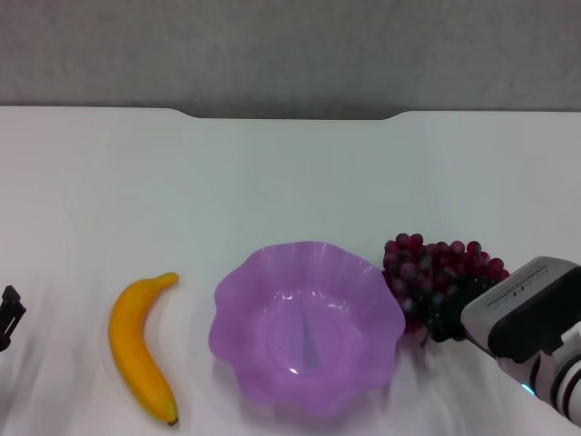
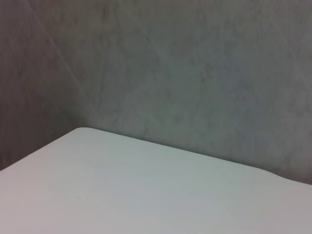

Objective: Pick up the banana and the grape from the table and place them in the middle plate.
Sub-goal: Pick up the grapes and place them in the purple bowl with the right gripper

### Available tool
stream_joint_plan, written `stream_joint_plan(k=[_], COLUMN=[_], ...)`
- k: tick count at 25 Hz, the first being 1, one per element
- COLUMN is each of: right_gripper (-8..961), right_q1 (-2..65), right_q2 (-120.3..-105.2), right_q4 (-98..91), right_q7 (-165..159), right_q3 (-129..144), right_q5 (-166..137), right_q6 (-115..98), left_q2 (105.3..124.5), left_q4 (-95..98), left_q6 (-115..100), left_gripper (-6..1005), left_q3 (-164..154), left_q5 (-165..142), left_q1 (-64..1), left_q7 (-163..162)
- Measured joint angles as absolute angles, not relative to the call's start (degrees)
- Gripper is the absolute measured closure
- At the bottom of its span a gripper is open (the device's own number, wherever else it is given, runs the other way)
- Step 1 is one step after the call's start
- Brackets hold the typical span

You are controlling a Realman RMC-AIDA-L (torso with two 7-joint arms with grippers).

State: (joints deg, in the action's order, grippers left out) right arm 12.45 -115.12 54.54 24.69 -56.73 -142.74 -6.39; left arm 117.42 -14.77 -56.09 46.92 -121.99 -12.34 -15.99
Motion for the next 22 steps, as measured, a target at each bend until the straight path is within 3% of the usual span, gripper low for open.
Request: stream_joint_plan(k=[22], right_gripper=[531], right_q1=[10.8], right_q2=[-114.87], right_q4=[52.3], right_q7=[25.3], right_q3=[-52.6], right_q5=[-145.8], right_q6=[-30.2], left_q2=[117.33], left_q4=[-14.7], left_q6=[-56.2], left_gripper=[106], left_q3=[46.9], left_q5=[-121.9], left_q1=[-12.4], left_q7=[-16.0])
